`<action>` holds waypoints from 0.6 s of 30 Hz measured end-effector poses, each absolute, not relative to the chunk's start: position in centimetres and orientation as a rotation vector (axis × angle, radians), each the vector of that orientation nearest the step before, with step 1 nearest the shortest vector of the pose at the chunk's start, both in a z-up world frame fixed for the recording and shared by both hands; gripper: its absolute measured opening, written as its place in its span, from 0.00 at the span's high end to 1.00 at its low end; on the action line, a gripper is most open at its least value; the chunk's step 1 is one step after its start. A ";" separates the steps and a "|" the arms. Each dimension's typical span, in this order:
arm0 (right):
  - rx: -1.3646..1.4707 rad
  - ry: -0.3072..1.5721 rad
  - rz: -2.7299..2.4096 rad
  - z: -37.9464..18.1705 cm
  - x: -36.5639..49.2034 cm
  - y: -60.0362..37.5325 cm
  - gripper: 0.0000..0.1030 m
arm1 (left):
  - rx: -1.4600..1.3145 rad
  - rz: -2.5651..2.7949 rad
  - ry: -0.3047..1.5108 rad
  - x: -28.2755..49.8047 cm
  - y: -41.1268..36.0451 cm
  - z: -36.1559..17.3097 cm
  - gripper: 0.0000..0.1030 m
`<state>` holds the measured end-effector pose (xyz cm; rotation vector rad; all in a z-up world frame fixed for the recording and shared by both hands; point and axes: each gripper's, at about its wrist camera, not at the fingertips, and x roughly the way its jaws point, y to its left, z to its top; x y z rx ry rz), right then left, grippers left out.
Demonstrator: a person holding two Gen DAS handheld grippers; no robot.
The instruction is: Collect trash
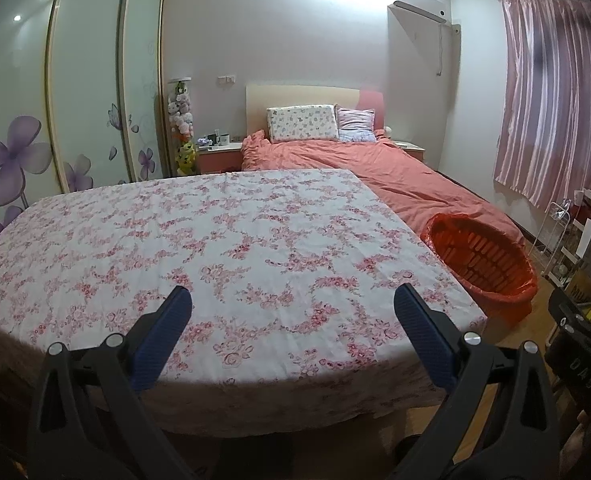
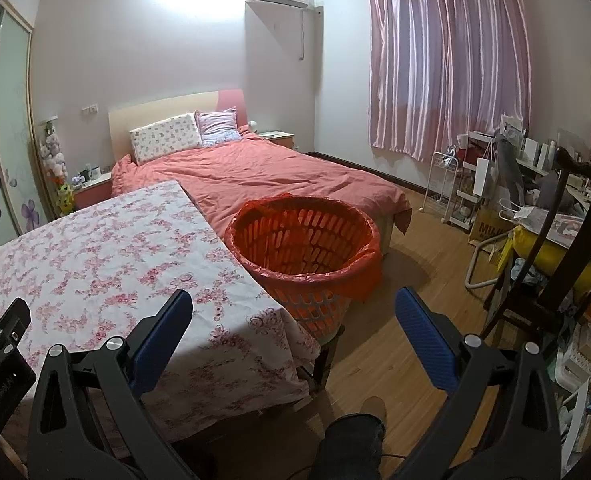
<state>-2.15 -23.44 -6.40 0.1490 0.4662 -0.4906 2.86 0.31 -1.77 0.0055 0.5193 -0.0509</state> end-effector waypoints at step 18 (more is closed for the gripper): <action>0.154 0.463 -0.491 -6.3 -2.3 -23.5 0.03 | 0.001 -0.011 0.492 2.5 0.2 -0.8 0.04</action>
